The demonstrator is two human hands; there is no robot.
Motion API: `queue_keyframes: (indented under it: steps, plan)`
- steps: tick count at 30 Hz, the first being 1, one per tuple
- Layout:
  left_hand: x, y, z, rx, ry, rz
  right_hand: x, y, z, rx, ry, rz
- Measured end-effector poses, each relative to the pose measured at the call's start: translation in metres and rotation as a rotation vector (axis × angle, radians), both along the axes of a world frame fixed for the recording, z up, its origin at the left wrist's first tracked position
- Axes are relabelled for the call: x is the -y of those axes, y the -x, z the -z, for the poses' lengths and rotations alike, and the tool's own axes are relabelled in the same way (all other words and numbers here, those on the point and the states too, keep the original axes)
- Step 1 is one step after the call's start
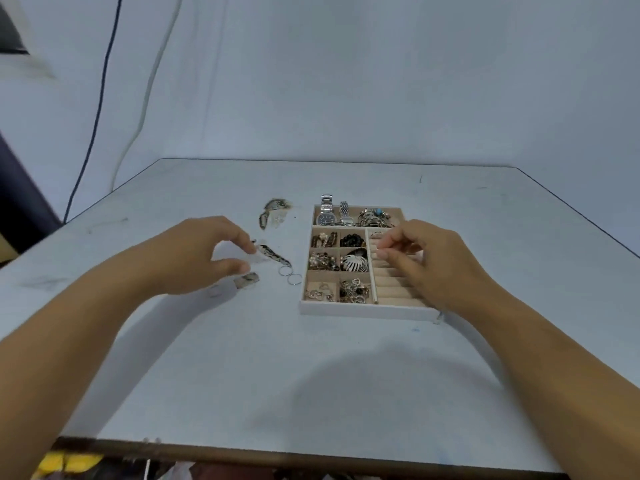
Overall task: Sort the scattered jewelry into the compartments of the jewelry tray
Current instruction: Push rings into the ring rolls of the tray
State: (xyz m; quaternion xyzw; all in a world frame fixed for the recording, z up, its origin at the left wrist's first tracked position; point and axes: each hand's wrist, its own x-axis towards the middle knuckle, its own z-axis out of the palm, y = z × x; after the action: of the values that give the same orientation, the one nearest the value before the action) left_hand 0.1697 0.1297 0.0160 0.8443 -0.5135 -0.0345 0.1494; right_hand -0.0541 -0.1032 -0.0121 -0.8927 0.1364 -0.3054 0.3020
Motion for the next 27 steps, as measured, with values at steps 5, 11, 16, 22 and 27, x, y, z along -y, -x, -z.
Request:
queue_keyframes:
  steps: [5, 11, 16, 22, 27]
  plan:
    - [0.011, 0.002, 0.02, -0.04, 0.07, 0.051, 0.0, -0.003, 0.002, 0.014, 0.04, 0.003]
    - [0.041, 0.014, 0.025, -0.046, 0.049, 0.143, -0.002, 0.001, 0.002, 0.001, 0.031, -0.009]
    - [0.053, 0.02, 0.014, -0.027, -0.105, 0.091, -0.001, 0.004, -0.001, 0.015, 0.019, -0.006]
    - [0.061, 0.024, 0.009, 0.005, -0.245, 0.017, -0.001, 0.005, -0.002, 0.025, 0.02, -0.016]
    - [0.058, 0.027, 0.01, -0.01, -0.163, 0.024, 0.006, 0.008, -0.001, -0.025, 0.024, 0.017]
